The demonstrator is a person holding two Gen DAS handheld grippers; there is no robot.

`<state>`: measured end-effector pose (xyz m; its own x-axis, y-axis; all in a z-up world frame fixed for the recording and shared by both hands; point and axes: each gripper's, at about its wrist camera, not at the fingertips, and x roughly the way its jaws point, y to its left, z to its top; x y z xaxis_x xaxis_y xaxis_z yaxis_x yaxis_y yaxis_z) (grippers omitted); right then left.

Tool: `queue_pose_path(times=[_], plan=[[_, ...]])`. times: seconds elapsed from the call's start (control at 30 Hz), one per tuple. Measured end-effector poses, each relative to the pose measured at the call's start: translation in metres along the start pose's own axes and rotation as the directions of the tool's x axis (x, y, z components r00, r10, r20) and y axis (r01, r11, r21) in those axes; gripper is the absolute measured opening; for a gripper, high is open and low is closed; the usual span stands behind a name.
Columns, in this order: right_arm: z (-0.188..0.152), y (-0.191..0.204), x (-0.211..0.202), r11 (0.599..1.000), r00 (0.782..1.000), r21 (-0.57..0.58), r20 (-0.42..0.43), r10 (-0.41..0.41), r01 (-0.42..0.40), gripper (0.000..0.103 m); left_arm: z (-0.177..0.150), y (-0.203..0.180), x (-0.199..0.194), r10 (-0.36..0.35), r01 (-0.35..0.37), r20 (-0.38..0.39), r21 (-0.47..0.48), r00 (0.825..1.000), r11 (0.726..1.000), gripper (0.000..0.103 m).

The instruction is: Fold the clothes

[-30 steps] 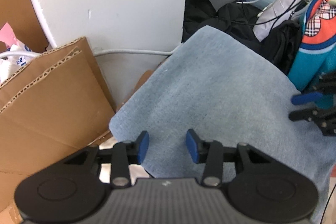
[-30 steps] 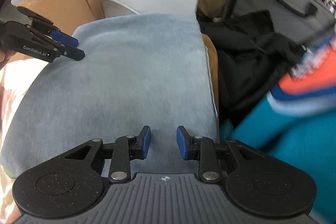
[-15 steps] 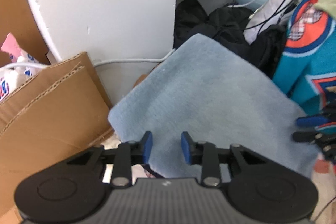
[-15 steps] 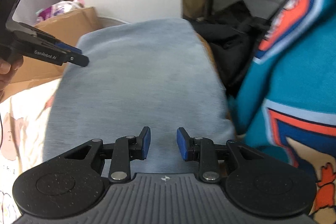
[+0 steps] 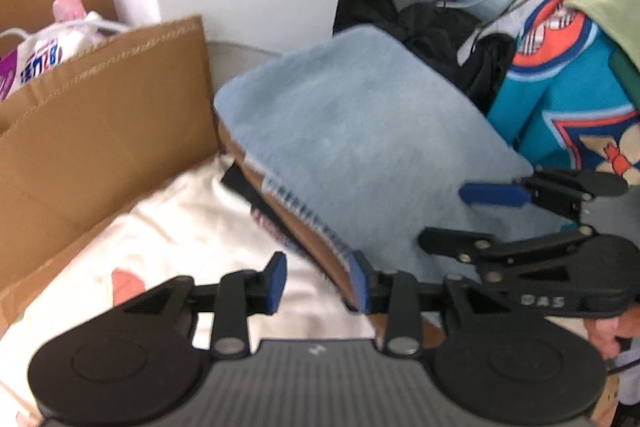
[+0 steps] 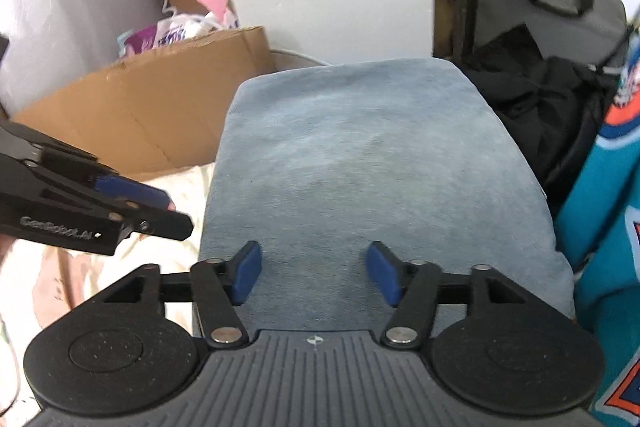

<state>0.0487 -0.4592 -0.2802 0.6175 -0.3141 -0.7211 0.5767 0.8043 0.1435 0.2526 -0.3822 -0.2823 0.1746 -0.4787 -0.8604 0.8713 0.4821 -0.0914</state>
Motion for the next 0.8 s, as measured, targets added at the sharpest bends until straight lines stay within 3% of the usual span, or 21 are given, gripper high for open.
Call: queue_pose_path(times=[0.1,0.33,0.57,0.73,0.8], plan=[[-0.001,0.007,0.006,1.000,1.000,0.002,-0.005,-0.006,0.006,0.075,-0.008,0.001,-0.004,0.011,-0.011,-0.017,-0.002,1.000,1.000,0.038],[-0.007,0.013,0.024,0.999,0.999,-0.041,-0.040,-0.028,0.027,0.078,-0.016,0.015,-0.004,0.046,-0.047,-0.051,-0.033,0.998,0.998,0.039],[-0.007,0.022,0.038,0.997,0.998,-0.058,-0.021,-0.060,0.059,0.085,-0.010,0.024,-0.010,0.054,-0.057,-0.064,-0.055,0.996,0.997,0.041],[0.001,0.017,0.031,0.999,0.998,-0.002,-0.032,-0.049,0.049,0.082,-0.013,0.024,-0.013,0.073,-0.080,-0.072,-0.100,0.995,0.992,0.044],[0.004,0.013,0.022,0.999,0.998,0.015,-0.036,-0.043,0.044,0.074,-0.011,0.024,-0.015,0.069,-0.078,-0.072,-0.133,0.995,0.988,0.046]])
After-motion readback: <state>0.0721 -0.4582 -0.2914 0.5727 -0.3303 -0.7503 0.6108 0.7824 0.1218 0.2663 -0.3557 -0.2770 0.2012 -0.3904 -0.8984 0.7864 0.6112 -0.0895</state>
